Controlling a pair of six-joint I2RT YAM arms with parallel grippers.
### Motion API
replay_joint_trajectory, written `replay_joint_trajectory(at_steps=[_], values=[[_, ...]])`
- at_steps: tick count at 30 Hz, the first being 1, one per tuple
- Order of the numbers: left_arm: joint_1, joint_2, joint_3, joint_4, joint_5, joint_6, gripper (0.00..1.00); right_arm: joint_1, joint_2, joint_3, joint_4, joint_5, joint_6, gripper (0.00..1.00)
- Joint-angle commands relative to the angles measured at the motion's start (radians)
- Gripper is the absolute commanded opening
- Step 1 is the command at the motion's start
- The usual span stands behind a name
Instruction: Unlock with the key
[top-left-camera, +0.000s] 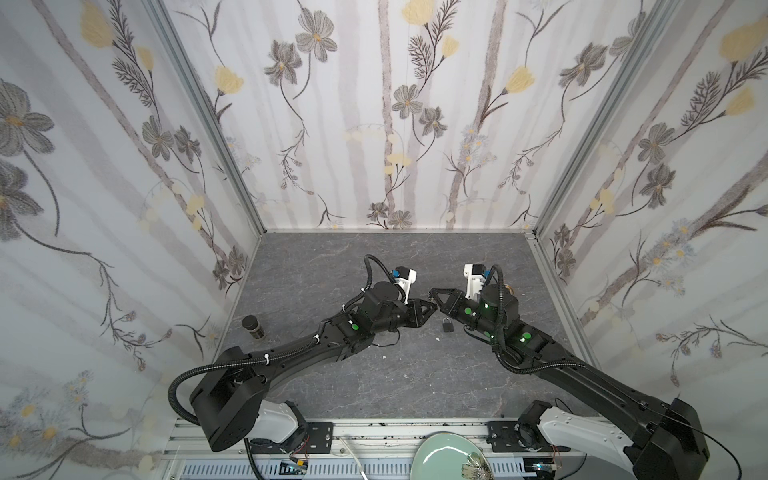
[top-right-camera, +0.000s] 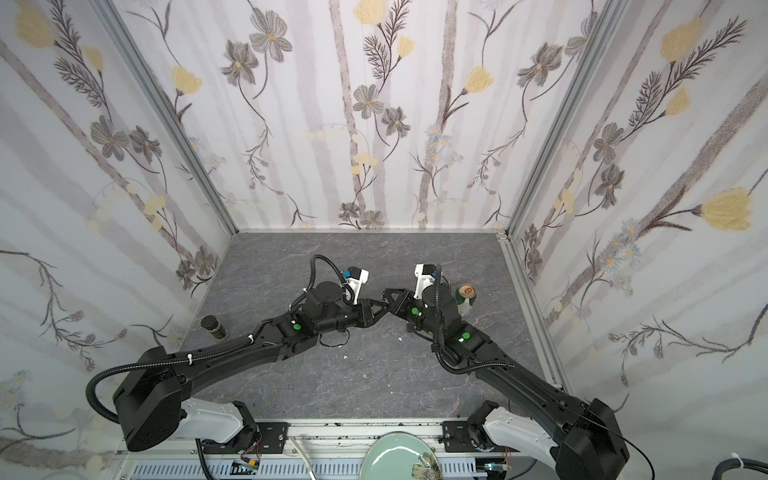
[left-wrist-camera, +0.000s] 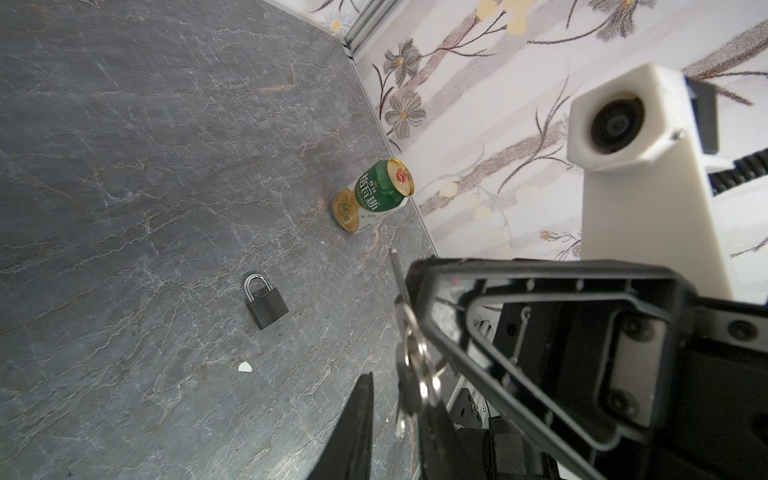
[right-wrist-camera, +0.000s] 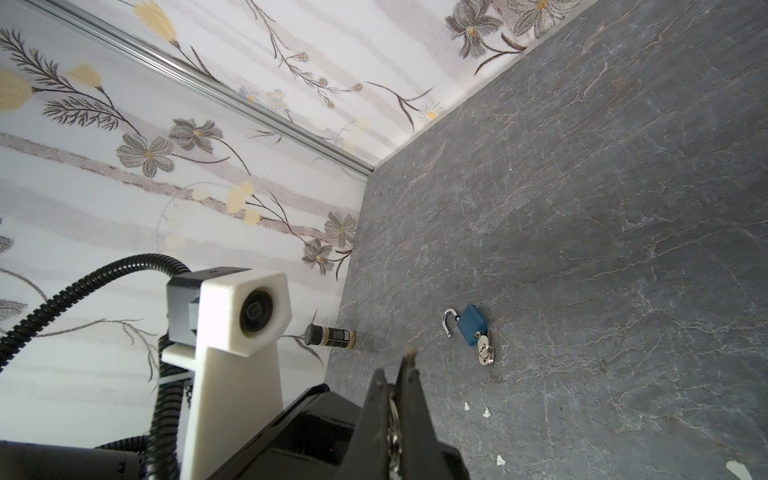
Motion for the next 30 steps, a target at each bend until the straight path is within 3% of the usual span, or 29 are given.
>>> replay_joint_trajectory(at_steps=[1, 9, 30], values=[[0.000, 0.002, 0.014, 0.018, 0.006, 0.005, 0.15, -0.002, -0.001, 0.008, 0.044, 0.007, 0.012, 0.00], [0.000, -0.004, 0.014, -0.021, -0.005, 0.017, 0.00, -0.012, -0.015, 0.002, 0.038, 0.019, 0.010, 0.00], [0.009, -0.082, 0.004, -0.169, -0.018, 0.081, 0.00, -0.055, -0.065, -0.046, 0.026, -0.003, -0.006, 0.00]])
